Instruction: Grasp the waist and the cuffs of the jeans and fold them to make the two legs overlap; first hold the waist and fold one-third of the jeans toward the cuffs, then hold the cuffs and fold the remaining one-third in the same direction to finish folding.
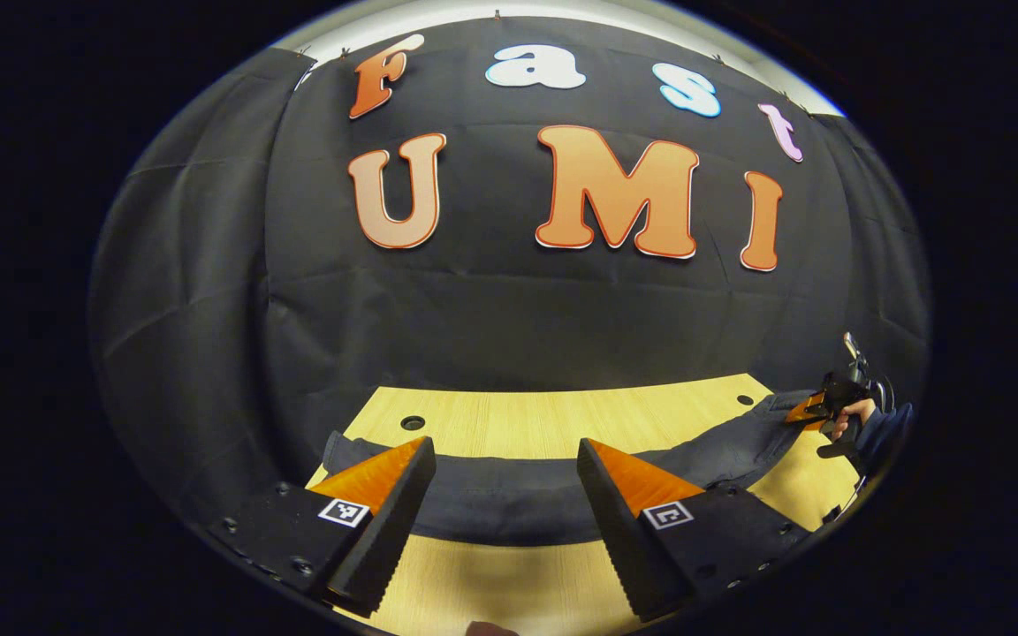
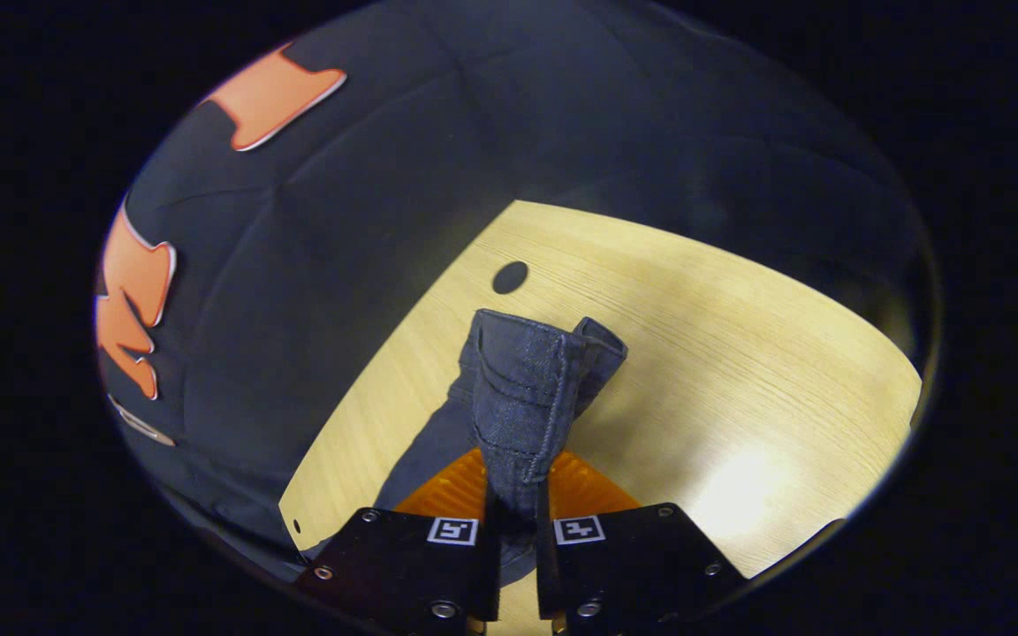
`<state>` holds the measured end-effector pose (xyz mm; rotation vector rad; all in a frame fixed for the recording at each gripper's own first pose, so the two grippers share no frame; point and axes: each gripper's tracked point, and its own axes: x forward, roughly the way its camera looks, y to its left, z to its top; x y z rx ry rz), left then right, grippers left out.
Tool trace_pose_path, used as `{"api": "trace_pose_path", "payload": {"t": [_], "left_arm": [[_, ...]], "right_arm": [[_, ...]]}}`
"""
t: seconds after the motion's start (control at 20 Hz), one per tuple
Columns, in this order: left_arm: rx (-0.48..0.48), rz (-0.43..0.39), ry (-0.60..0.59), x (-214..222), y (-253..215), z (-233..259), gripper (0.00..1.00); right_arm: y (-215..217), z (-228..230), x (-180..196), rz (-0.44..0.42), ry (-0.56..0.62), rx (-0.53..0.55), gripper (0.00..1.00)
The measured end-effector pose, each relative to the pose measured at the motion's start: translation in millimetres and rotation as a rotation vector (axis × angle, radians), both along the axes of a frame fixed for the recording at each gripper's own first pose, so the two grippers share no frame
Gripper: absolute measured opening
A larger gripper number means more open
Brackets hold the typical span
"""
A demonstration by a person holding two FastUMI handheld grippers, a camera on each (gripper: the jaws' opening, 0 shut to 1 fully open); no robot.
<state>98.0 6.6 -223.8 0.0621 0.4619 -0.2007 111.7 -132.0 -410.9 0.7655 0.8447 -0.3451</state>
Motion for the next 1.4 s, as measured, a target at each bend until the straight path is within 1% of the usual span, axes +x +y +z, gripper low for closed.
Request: {"api": "trace_pose_path", "payload": {"t": [0.15, 0.35, 0.45, 0.5, 0.65, 0.7, 0.75, 0.85, 1.0, 1.1, 1.2, 1.3, 1.4], "left_arm": [[-0.011, -0.025, 0.002, 3.1, 7.5, 1.1, 0.96], [-0.033, -0.028, 0.007, 2.8, 27.1, -1.7, 0.96], [-0.042, -0.02, 0.007, 1.6, 39.7, -0.3, 0.96], [-0.046, -0.015, 0.006, 1.9, 46.0, -0.9, 0.96], [-0.063, 0.002, 0.014, 3.9, 62.5, -2.6, 0.97], [-0.072, 0.003, 0.02, 2.5, 66.1, -4.2, 0.97], [-0.073, 0.011, 0.023, 2.0, 71.9, -5.0, 0.97], [-0.08, 0.022, 0.034, 2.5, 81.0, -9.1, 0.96], [-0.086, 0.047, 0.054, 2.3, 96.7, -16.8, 0.96], [-0.096, 0.069, 0.066, 0.8, 108.2, -21.0, 0.97], [-0.1, 0.095, 0.08, 0.4, 119.7, -27.5, 0.96], [-0.1, 0.123, 0.098, 0.0, 132.4, -33.6, 0.96], [-0.102, 0.149, 0.123, -0.6, 143.2, -42.5, 0.97]], "right_arm": [[21.2, 41.7, 5.6, 0.063, -0.077, -0.082, 0.17], [52.3, 102.1, 8.1, 0.164, -0.183, -0.17, 0.17], [69.5, 127.3, -0.3, 0.216, -0.227, -0.205, 0.17], [75.5, 135.3, -1.9, 0.237, -0.24, -0.224, 0.17], [114.1, 154.1, -2.5, 0.342, -0.272, -0.303, 0.17], [135.8, 156.3, 2.1, 0.378, -0.275, -0.342, 0.17], [157.9, 158.4, 8.6, 0.419, -0.285, -0.362, 0.17], [188.3, 160.0, 12.6, 0.492, -0.299, -0.389, 0.17], [235.3, 157.2, 4.6, 0.607, -0.304, -0.393, 0.17], [263.2, 153.0, 1.3, 0.665, -0.298, -0.389, 0.17], [290.3, 136.7, -1.5, 0.731, -0.284, -0.395, 0.17], [317.3, 121.2, -7.4, 0.779, -0.267, -0.413, 0.17], [339.4, 103.2, -18.9, 0.839, -0.233, -0.41, 0.17]]}}
